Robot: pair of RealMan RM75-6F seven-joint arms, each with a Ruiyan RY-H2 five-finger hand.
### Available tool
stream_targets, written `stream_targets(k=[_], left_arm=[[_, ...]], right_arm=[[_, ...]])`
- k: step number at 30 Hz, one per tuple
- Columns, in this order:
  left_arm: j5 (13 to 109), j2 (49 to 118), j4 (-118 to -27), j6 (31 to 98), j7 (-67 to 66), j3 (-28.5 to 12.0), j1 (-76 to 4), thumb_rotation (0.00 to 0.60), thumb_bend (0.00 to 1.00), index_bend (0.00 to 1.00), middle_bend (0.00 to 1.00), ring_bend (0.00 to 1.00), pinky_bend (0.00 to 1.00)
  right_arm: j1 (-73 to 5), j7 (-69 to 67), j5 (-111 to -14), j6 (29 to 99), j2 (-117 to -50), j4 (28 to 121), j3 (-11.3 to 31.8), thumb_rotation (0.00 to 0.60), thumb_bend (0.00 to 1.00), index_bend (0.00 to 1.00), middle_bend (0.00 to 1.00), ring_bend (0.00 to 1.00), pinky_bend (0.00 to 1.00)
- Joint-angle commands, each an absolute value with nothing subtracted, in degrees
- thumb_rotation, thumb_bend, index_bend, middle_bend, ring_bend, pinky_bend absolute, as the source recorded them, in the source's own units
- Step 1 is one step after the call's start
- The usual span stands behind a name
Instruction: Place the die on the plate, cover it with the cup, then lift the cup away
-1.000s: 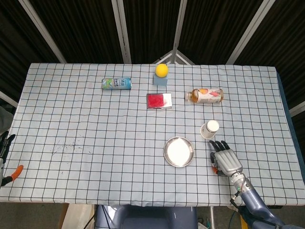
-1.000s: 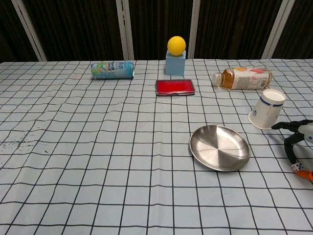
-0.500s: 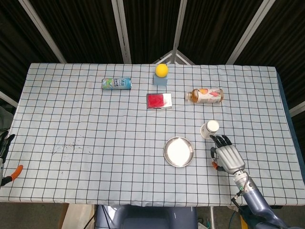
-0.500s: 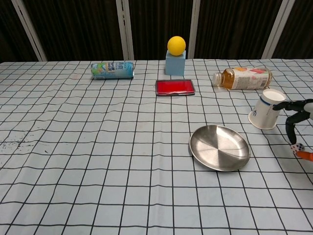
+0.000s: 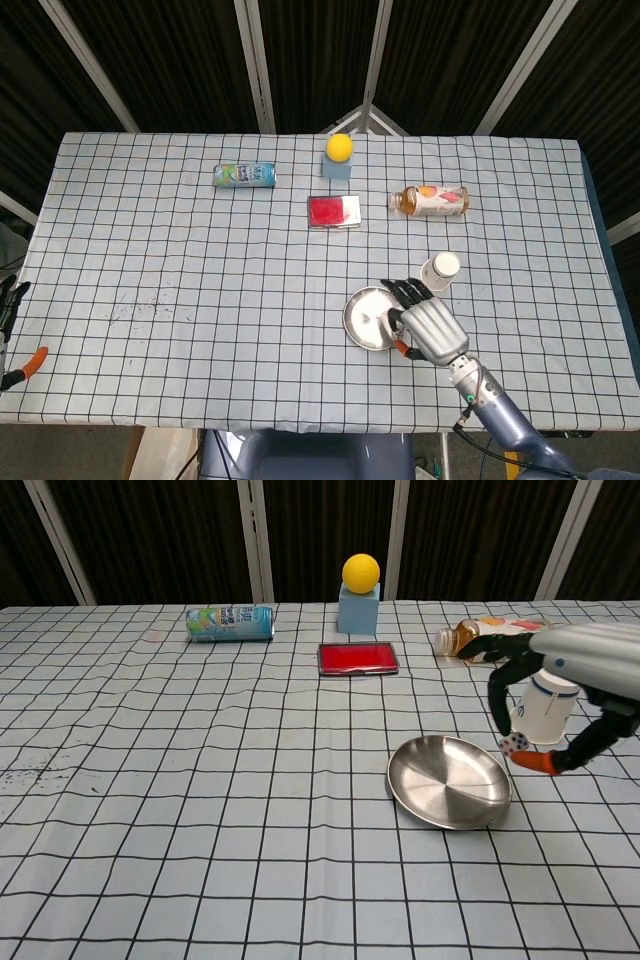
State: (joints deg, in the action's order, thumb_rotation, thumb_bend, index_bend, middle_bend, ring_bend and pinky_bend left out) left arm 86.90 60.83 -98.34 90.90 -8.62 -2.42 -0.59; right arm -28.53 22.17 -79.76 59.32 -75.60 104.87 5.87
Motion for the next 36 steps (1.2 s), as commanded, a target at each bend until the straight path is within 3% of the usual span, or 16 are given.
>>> stream_targets(k=[1, 6, 12, 36], left_arm=[[86.6, 60.7, -98.2, 90.8, -7.9, -2.6, -0.6, 0.600, 0.36, 0.02, 0.00, 0.00, 0.00], [86.5, 60.5, -97.8, 90.2, -7.1, -2.7, -1.0, 0.600, 0.36, 0.02, 0.00, 0.00, 0.00], [85.8, 60.5, -97.4, 89.8, -6.5, -3.0, -1.2, 0.600, 0.36, 0.02, 0.00, 0.00, 0.00], [85.0, 60.6, -98.0, 89.2, -9.0, -2.8, -1.3, 0.600, 0.36, 0.02, 0.00, 0.00, 0.00]], right_arm=[[-32.3, 25.5, -74.7, 55.3, -82.2, 102.6, 7.6, 0.600, 0.41, 0.68, 0.11, 0.13, 0.12], [-35.1, 27.0, -70.5, 53.8, -89.3, 96.1, 8.9, 0.600, 0.41, 0.68, 0.11, 0.13, 0.12], [-36.3, 25.9, -70.1, 54.3, -92.7, 91.0, 9.4, 0.600, 0.41, 0.68, 0.11, 0.13, 0.12], [-39.7, 26.7, -65.6, 51.9, -93.2, 83.1, 9.3, 0.600, 0.42, 0.68, 0.11, 0.13, 0.12]])
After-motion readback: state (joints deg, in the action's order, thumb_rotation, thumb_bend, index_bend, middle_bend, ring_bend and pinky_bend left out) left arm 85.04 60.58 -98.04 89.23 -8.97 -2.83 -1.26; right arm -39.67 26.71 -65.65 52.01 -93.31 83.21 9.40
